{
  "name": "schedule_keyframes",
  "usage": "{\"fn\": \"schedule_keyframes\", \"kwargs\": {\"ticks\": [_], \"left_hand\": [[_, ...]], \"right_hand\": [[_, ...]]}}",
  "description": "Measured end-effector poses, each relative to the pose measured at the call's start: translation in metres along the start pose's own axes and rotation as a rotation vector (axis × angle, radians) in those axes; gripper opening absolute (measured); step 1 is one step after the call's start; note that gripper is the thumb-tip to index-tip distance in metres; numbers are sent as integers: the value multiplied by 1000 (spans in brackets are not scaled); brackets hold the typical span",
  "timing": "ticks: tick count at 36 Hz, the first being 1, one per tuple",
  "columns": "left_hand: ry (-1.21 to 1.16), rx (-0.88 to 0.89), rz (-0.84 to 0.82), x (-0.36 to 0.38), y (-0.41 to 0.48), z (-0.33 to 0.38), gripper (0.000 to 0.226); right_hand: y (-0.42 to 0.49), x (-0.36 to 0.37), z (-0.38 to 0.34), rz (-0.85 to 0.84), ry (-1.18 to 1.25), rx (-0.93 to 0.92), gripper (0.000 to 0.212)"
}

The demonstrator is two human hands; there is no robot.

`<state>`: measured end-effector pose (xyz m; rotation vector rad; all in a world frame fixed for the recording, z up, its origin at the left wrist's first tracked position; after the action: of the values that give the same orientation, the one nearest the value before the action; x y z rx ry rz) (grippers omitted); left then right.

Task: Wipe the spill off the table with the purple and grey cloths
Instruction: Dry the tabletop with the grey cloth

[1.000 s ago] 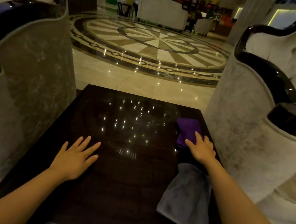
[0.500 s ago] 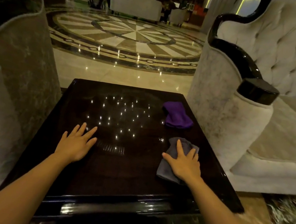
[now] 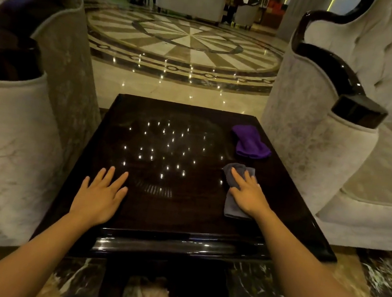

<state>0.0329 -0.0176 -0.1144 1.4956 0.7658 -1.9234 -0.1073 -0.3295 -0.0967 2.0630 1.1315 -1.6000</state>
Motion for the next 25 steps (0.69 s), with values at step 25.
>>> {"fn": "schedule_keyframes", "kwargs": {"ticks": [25], "left_hand": [[80,13,-33,-3,-2,4,55]], "right_hand": [[-131,78,-132,-224,-56,-878,52]]}}
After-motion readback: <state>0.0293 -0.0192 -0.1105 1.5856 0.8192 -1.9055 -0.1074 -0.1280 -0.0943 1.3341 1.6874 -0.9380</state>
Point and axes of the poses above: each hand's wrist, its own y-axis towards the middle knuckle, its own x-axis out of the palm, z = x × y, the point moved 3 cm from there along y, towards the middle knuckle, and after that the axes turned 9 degrees about x, right-handed, at the moved point
